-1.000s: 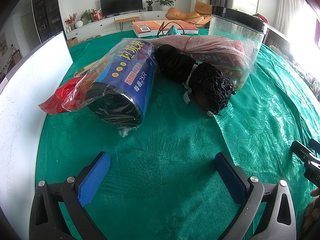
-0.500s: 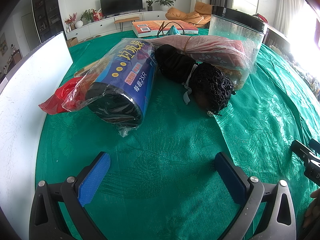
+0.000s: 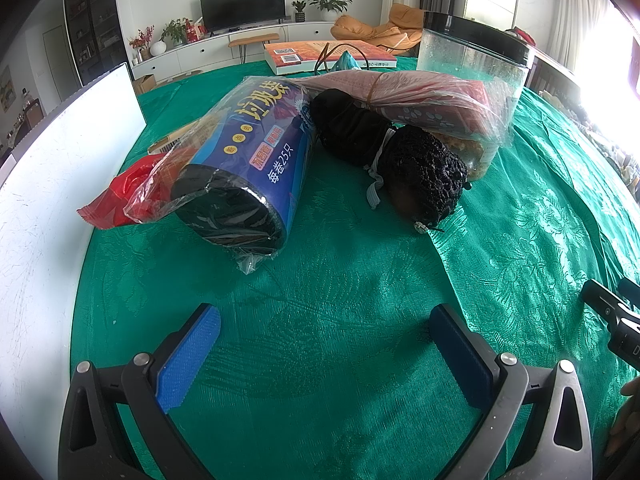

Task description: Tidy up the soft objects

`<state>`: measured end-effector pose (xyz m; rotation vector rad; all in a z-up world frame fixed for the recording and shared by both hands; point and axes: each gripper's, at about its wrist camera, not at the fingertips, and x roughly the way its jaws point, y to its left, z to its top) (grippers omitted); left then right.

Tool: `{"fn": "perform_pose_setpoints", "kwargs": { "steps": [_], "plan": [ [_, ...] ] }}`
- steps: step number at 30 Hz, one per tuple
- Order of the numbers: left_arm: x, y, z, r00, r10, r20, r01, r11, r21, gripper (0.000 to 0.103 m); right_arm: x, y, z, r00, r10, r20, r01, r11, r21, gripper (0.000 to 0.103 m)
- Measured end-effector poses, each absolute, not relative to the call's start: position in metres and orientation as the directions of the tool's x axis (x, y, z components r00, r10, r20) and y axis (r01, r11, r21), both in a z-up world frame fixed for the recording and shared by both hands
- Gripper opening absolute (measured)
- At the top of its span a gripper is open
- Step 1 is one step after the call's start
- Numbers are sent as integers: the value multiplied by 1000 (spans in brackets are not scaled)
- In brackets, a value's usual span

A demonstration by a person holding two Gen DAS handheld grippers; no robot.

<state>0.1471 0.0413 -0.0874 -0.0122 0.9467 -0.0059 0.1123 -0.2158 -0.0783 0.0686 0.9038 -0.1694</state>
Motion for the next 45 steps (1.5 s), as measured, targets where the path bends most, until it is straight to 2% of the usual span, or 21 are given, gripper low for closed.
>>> {"fn": "perform_pose_setpoints", "kwargs": {
  "steps": [9, 13, 15, 18, 20, 22, 25, 26, 27, 32, 34, 36, 38, 40, 41, 42, 43, 44, 45],
  "plan": [
    [147, 41, -88, 584, -13, -812, 1, 1000, -15, 103, 112, -216, -78, 606, -118, -787, 176, 984, -12, 95],
    [135, 44, -84, 528, -70, -846, 110, 994, -14, 103, 111, -214, -77, 610, -121, -783, 180, 984, -13, 95],
    [120, 49, -84, 516, -97, -851, 162, 987, -14, 103, 108, -201, -70, 651, -44, -758, 106, 994, 33, 95],
    [99, 56, -84, 533, -127, -837, 213, 977, -13, 103, 115, -154, -52, 692, 172, -702, -149, 984, 94, 93],
    [93, 59, -85, 542, -138, -829, 221, 975, -18, 103, 137, -118, -47, 652, 240, -719, -257, 962, 88, 92],
    [90, 58, -84, 547, -133, -827, 214, 977, -15, 103, 168, -92, -46, 603, 278, -748, -292, 949, 117, 92],
    [87, 58, -84, 551, -132, -824, 212, 977, -15, 103, 205, -69, -51, 579, 255, -774, -277, 955, 107, 91],
    [87, 58, -83, 551, -133, -824, 213, 977, -15, 103, 212, -65, -55, 569, 239, -787, -265, 959, 100, 74],
    [87, 59, -83, 551, -135, -824, 214, 977, -17, 103, 214, -63, -59, 554, 223, -802, -251, 963, 95, 24],
    [86, 59, -83, 552, -134, -823, 213, 977, -16, 103, 165, -96, -56, 519, 325, -791, -236, 943, 233, 25],
    [85, 59, -83, 552, -132, -824, 211, 977, -16, 103, 134, -124, -57, 534, 311, -786, -173, 950, 258, 25],
    [85, 58, -83, 551, -130, -825, 209, 978, -15, 103, 103, -158, -54, 609, 221, -762, -45, 969, 244, 25],
    [88, 57, -82, 540, -126, -832, 205, 979, -15, 103, 79, -184, -51, 688, 61, -723, 97, 980, 175, 25],
    [98, 56, -76, 515, -108, -850, 184, 983, -14, 103, 73, -204, -51, 708, 1, -706, 188, 964, 190, 27],
    [102, 56, -67, 532, -99, -841, 169, 986, -9, 103, 73, -209, -52, 707, -13, -707, 218, 955, 200, 38],
    [106, 57, -54, 564, -92, -821, 155, 988, -4, 103, 74, -211, -53, 705, -26, -709, 234, 952, 198, 58],
    [112, 58, -40, 597, -80, -798, 140, 990, 6, 103, 71, -212, -53, 705, -39, -708, 246, 950, 193, 69],
    [122, 60, -26, 624, -62, -779, 121, 992, 18, 103, 70, -212, -52, 711, -48, -701, 249, 950, 188, 75],
    [132, 60, -14, 645, -45, -763, 106, 994, 31, 103, 65, -217, -47, 725, -43, -688, 239, 952, 193, 75]
  ]
}}
